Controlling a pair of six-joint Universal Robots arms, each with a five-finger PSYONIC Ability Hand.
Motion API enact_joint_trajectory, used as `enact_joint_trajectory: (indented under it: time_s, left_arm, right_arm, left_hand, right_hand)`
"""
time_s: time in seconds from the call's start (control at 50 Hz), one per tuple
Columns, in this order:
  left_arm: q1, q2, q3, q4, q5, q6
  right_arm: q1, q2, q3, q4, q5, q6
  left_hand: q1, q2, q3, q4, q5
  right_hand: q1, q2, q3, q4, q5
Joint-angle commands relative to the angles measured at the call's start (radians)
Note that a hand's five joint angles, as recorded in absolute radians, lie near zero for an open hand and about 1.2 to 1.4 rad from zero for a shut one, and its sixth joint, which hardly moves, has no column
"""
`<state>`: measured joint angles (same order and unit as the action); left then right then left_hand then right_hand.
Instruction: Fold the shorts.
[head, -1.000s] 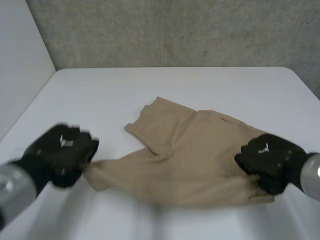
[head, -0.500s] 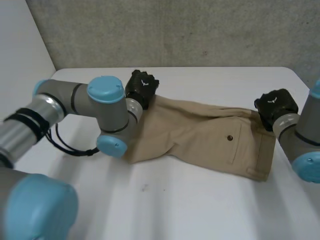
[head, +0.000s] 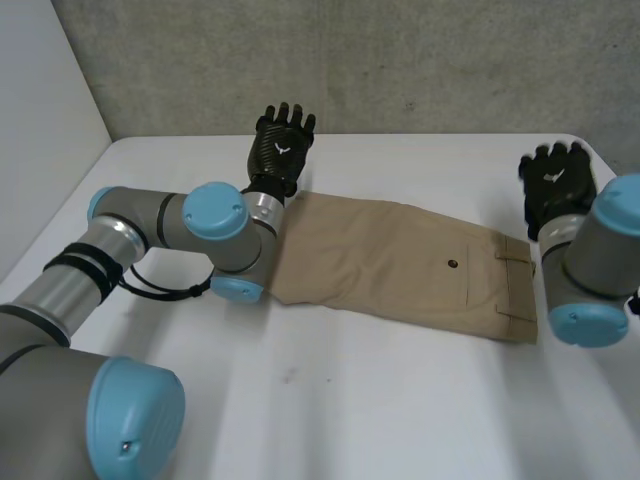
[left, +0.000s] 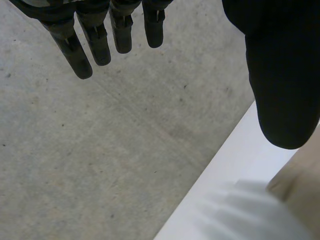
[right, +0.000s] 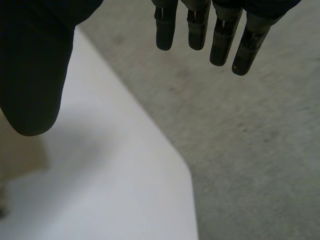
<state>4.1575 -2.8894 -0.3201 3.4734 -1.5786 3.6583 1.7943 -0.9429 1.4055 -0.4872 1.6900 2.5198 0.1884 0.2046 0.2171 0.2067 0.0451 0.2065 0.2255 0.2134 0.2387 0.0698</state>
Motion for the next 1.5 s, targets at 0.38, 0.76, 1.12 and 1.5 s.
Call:
enact_joint_trajectory:
  time_s: [0.38, 0.76, 1.12, 1.5]
  left_arm:
    - [0.119, 0.941, -1.229, -0.143, 0.022, -0.293]
    - [0.205, 1.015, -1.403, -0.114, 0.072, -0.296]
    - [0.205, 1.135, -1.439, -0.106, 0.074, -0.297]
    - [0.118, 1.058, -1.196, -0.048, 0.058, -0.451]
  right_arm:
    - [-0.053, -0.303, 0.337, 0.457, -0.242, 0.232]
    - [-0.139, -0.228, 0.397, 0.210, -0.207, 0.159]
    - [-0.012, -0.297, 0.185, 0.222, -0.222, -0.328]
    - [0.372, -0.149, 0.150, 0.248, -0.490, -0.158]
  left_hand:
    - [-0.014, -0.030, -0.043, -0.032, -0.045]
    - [-0.014, -0.030, -0.043, -0.032, -0.045]
    - [-0.014, -0.030, -0.043, -0.032, -0.045]
    - [-0.014, -0.030, -0.043, -0.032, -0.045]
  right_hand:
    - [0.049, 0.030, 0.042, 0.017, 0.011]
    - [1.190, 1.171, 1.183, 1.158, 1.152]
    - [1.190, 1.171, 1.183, 1.158, 1.152]
    - [0.332, 0.313, 0.325, 0.299, 0.294]
